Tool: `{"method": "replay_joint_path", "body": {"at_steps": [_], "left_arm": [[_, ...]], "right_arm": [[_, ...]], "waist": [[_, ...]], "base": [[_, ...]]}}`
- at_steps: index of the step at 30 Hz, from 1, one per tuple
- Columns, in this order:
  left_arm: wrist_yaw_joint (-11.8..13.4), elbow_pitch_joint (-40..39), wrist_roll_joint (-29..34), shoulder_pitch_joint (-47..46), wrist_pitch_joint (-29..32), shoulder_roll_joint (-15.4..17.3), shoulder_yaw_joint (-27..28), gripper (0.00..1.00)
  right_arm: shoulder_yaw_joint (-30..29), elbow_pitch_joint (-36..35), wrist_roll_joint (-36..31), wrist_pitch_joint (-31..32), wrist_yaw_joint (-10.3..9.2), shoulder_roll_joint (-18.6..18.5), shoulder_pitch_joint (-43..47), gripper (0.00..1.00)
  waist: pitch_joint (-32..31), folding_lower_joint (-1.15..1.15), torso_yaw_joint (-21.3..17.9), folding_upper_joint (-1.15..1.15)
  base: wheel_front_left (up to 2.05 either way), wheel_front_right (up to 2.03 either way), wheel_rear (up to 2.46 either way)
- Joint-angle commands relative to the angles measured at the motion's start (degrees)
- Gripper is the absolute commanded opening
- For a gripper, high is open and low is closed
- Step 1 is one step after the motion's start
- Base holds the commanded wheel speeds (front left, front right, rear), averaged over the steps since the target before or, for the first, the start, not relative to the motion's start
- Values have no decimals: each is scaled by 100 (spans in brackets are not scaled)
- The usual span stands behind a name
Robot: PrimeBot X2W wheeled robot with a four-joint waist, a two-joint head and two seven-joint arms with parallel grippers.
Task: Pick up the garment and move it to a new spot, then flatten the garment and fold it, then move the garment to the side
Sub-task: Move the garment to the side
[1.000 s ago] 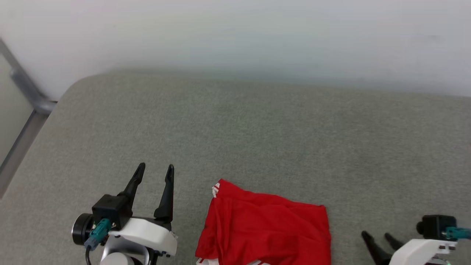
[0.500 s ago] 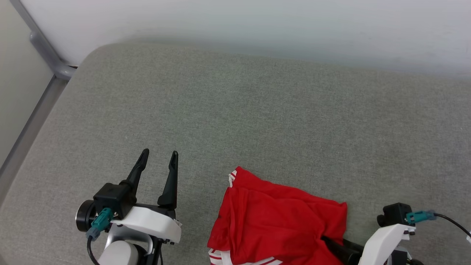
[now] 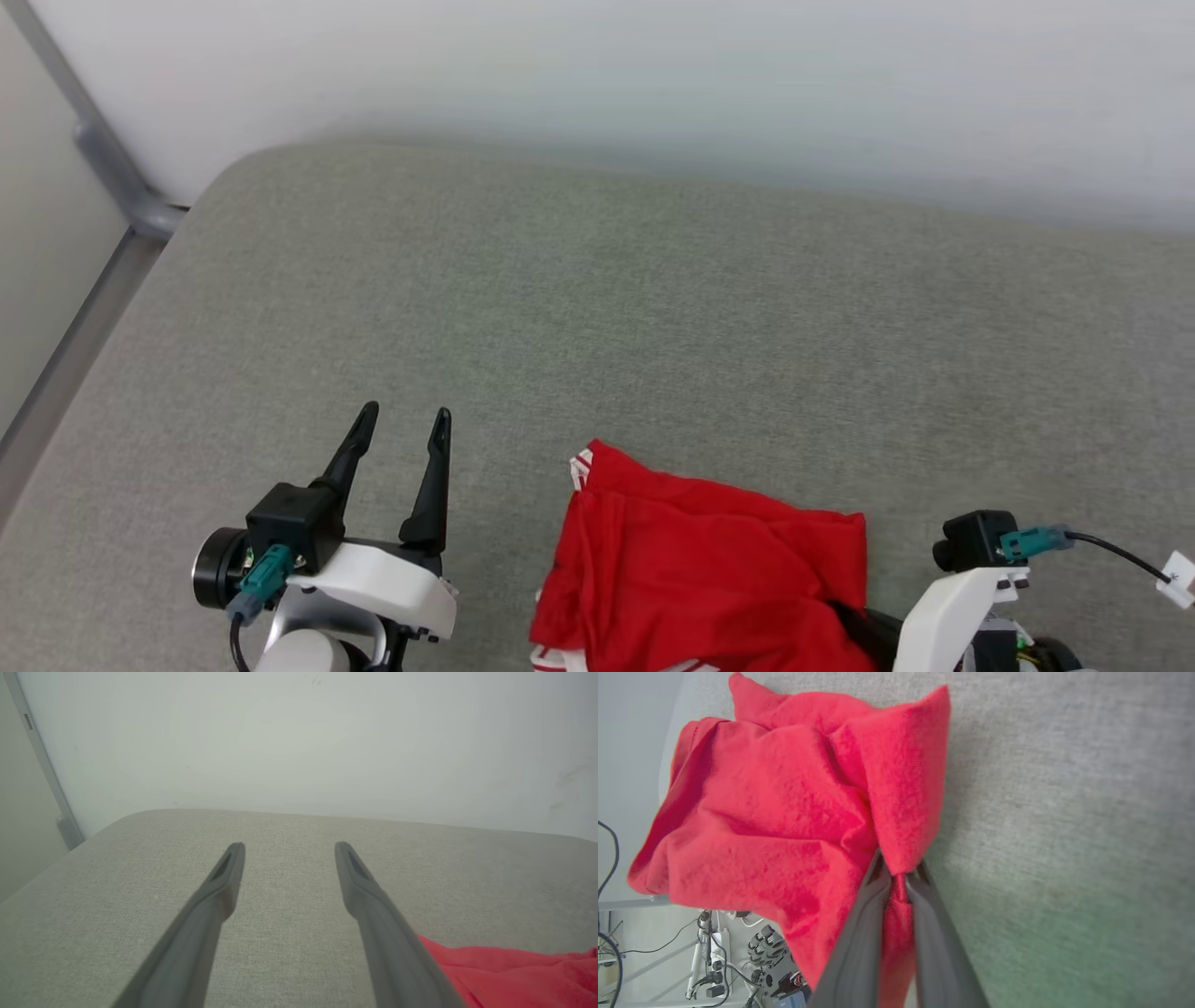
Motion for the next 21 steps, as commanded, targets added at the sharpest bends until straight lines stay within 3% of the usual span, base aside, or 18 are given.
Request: {"method": "replay_joint_path", "body": {"at_steps": [1,12,21], "left_arm": [[0,4,36,42,-12,7,4,100],[84,-196,82,219,5,176,52,100],[100,-482,86,53,50,277,57,100]], "right_arm": [[-20,-30,-93,-47,-5,-77,-39,0],[-611,-408,-1185,87,-5,-558,238,0],[-998,-459,-1425,5,-5,-499,-390,0]], "waist": [[-115,0,-128,0],[-159,0,-1194,0],[364,0,-2261,0]], "base": [[0,0,0],[0,0,0],[0,0,0]]}}
